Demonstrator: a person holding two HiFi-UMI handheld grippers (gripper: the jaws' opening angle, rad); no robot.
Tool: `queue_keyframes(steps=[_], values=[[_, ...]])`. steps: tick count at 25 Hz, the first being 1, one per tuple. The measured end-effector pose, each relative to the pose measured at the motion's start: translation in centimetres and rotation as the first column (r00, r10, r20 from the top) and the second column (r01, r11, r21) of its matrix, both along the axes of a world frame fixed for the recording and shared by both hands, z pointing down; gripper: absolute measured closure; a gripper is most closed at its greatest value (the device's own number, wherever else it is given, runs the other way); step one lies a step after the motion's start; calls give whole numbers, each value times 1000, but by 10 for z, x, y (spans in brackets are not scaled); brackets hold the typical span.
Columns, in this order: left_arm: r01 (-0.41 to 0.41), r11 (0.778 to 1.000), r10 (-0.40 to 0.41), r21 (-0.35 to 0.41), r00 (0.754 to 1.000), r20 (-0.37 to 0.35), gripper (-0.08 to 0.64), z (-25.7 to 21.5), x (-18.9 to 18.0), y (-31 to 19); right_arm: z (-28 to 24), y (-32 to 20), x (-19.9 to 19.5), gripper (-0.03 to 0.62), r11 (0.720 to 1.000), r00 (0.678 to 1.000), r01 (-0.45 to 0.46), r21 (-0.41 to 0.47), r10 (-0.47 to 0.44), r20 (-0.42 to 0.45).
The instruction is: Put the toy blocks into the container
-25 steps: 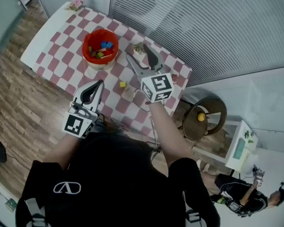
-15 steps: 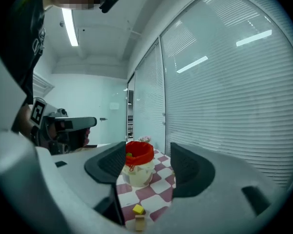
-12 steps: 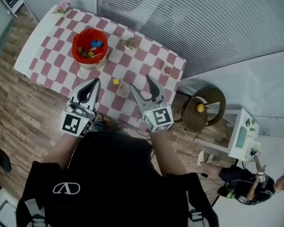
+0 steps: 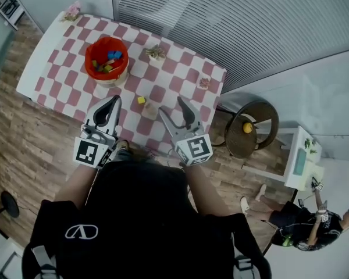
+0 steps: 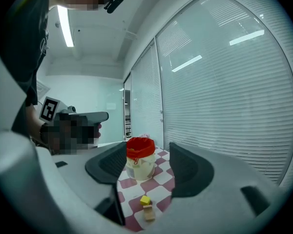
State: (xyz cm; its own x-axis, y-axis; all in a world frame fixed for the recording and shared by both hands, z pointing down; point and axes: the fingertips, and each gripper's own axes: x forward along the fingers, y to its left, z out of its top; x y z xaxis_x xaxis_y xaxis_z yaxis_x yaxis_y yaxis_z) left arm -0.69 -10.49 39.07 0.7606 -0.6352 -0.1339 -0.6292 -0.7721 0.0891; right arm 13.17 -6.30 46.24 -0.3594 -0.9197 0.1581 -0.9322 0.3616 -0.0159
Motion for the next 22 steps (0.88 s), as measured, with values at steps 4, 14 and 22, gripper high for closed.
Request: queue_keyframes(steps=[4,14,22], values=[[7,1000,-7,0,1000,-14,554,-5,2,-1,26,-10,-2,307,998,999,20,-65,-22,-33],[36,999,-36,-33,999,2,554,5,-10,1,151,-30,-20,292,898,981,135,-418,-181,-73],[78,996,-77,-41,997,29,554,13,-27,0,239,-27,-27,282,744,933,164,-648,-330,-143]])
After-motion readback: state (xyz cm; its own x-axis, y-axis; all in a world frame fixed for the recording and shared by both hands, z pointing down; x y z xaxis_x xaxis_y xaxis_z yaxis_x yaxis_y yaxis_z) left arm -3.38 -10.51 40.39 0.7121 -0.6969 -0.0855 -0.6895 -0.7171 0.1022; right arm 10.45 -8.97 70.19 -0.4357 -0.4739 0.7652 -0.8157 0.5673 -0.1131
